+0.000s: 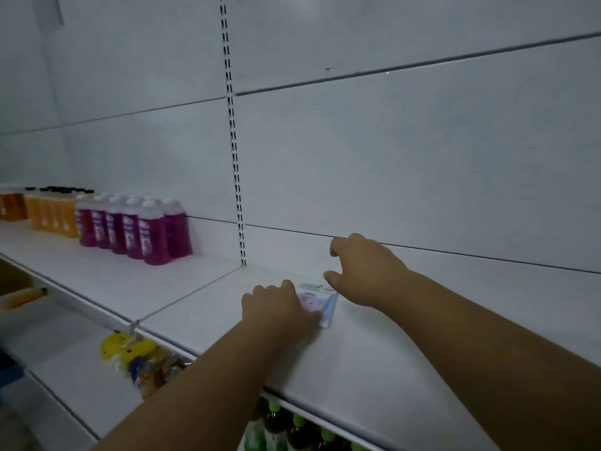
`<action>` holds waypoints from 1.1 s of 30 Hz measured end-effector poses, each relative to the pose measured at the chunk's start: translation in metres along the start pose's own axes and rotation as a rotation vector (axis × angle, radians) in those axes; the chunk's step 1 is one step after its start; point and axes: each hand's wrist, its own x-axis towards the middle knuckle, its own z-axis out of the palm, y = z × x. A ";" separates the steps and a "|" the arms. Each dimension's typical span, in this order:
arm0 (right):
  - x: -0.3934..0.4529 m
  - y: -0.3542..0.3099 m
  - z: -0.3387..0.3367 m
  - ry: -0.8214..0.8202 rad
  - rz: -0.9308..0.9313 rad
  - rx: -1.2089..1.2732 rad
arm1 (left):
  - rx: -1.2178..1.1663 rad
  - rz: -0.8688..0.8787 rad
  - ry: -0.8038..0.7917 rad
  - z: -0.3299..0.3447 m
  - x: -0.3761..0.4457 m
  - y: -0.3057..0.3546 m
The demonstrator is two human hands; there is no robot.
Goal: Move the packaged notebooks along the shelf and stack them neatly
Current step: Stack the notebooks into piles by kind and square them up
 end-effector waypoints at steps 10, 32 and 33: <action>0.007 -0.031 0.044 -0.028 0.334 -0.074 | -0.552 0.210 0.017 -0.014 0.043 -0.039; 0.005 -0.066 0.053 0.235 0.645 0.240 | -1.429 0.406 0.200 -0.038 0.017 -0.078; -0.006 -0.060 0.040 0.333 0.655 0.283 | -1.423 0.392 0.180 -0.036 0.014 -0.070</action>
